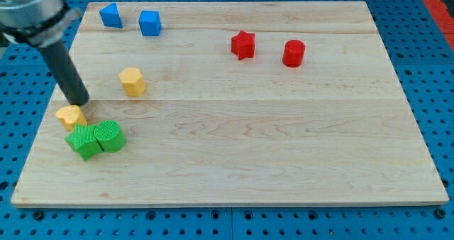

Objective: Push the yellow hexagon towards the bottom right

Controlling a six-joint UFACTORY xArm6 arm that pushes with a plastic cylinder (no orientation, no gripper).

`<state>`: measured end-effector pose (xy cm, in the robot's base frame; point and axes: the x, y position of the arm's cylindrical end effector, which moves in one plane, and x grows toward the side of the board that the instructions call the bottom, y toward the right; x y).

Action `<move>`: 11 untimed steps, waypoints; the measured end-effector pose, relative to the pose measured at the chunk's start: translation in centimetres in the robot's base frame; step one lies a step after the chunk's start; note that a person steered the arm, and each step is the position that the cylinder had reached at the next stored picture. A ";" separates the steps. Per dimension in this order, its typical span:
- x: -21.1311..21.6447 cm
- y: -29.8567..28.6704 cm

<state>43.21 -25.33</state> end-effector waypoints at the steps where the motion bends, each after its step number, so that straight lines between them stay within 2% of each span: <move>1: 2.1 -3.5; 2: 4.3 -5.1; 3: 4.5 1.2; 5: 5.3 1.6; 9: 2.4 2.1; 10: -2.7 2.4; 11: -3.5 9.1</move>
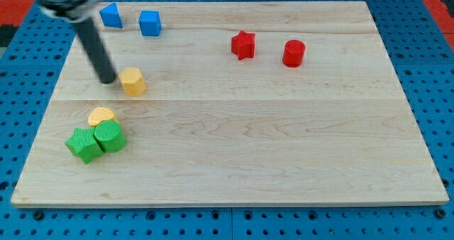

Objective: Push the yellow hexagon towards the bottom right

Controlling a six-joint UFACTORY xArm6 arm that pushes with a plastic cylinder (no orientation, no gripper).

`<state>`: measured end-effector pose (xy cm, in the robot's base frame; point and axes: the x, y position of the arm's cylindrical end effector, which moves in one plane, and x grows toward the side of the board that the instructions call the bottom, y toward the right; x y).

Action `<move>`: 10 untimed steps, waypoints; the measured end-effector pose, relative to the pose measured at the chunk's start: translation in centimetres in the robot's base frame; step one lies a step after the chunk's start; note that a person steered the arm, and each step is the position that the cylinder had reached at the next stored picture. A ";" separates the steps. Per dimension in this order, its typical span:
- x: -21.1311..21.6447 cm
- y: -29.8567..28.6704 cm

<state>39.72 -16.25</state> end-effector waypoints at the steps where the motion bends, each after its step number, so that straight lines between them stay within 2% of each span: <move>1: -0.3 9.2; 2: 0.7 14.4; 4: 2.3 7.5; 5: 4.7 11.9; 6: 4.7 17.0; 8: 4.8 21.1; 9: 7.2 24.4; 10: 7.4 29.7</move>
